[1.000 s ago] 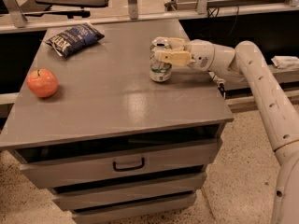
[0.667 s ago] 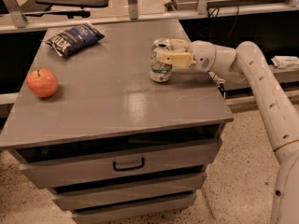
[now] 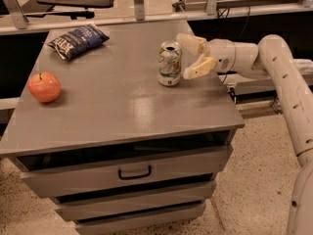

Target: Place 7up can upright

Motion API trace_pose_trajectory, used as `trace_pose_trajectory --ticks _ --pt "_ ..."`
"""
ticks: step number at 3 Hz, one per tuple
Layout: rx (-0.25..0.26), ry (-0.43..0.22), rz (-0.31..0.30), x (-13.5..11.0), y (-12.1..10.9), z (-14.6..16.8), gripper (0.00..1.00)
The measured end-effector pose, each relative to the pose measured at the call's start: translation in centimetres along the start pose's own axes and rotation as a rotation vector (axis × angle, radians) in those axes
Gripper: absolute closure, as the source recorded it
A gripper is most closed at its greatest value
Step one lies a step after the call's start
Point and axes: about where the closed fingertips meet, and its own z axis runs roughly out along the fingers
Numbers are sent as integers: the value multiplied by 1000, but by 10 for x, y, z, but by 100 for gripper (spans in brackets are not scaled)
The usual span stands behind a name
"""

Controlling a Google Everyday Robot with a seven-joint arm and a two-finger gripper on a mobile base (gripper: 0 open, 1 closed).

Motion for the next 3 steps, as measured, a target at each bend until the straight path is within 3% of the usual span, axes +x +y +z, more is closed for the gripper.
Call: trace_pose_trajectory --ticks 1,2,3 --pt "14 138 -80 -18 8 -25 0" --pt "129 254 -121 -40 7 -80 0" --pt "157 273 -130 -44 4 -91 0"
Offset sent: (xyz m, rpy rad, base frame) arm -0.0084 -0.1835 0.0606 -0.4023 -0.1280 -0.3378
